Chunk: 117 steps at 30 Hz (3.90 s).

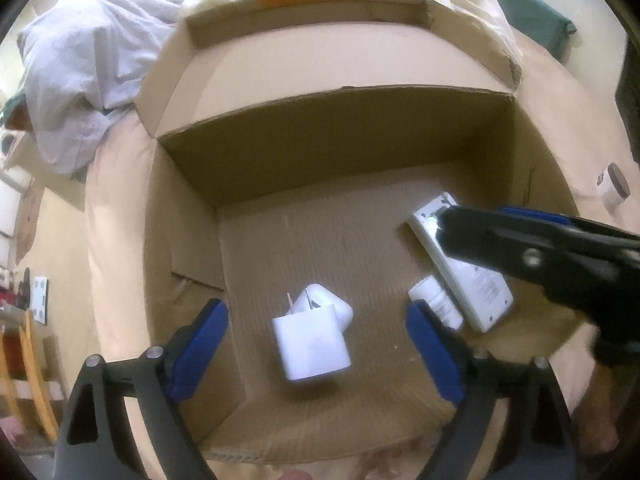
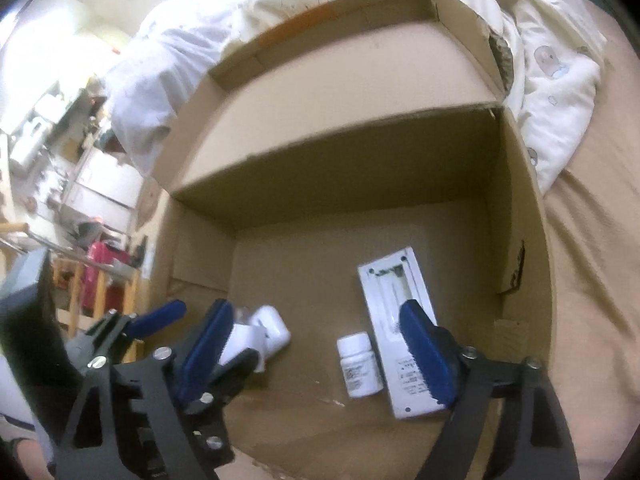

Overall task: Organize rigid objects
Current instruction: 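Raise both tools out of the box back toward the remaining items, then grasp the pink comb with the left tool while the right tool grasps the orange-labelled bottle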

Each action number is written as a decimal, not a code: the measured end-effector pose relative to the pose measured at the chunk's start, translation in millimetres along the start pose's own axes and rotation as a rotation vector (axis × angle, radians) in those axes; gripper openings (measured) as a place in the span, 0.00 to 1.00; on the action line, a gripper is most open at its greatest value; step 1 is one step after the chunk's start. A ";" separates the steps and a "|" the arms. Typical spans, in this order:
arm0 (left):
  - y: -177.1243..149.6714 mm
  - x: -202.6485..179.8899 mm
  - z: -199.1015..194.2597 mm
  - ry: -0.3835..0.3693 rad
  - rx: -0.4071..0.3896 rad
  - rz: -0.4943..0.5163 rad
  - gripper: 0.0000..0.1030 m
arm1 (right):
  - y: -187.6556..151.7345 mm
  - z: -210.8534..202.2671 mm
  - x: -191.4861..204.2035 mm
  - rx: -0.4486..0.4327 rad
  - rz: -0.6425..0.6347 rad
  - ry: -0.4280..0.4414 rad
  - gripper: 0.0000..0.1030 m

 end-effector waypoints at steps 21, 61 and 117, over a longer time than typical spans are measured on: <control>-18.2 17.4 -29.6 -0.013 -0.029 -0.075 0.88 | -10.2 -34.9 13.5 -0.184 -0.031 -0.048 1.00; -114.1 59.8 -28.7 -0.084 0.034 -0.296 0.86 | -120.7 -25.4 -15.5 0.034 0.084 -0.076 1.00; -111.3 -27.6 55.1 -0.064 0.261 -0.040 0.29 | -125.4 12.3 -3.1 0.178 -0.005 -0.078 0.27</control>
Point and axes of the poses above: each gripper's, at about its wrist camera, not at the fingertips, and z roughly the way its jaws point, x to its left, y to its top, the point moved 3 cm from there along z, roughly the way its jaws point, and after that the axes turned 13 degrees about x, right-handed, at the moved point
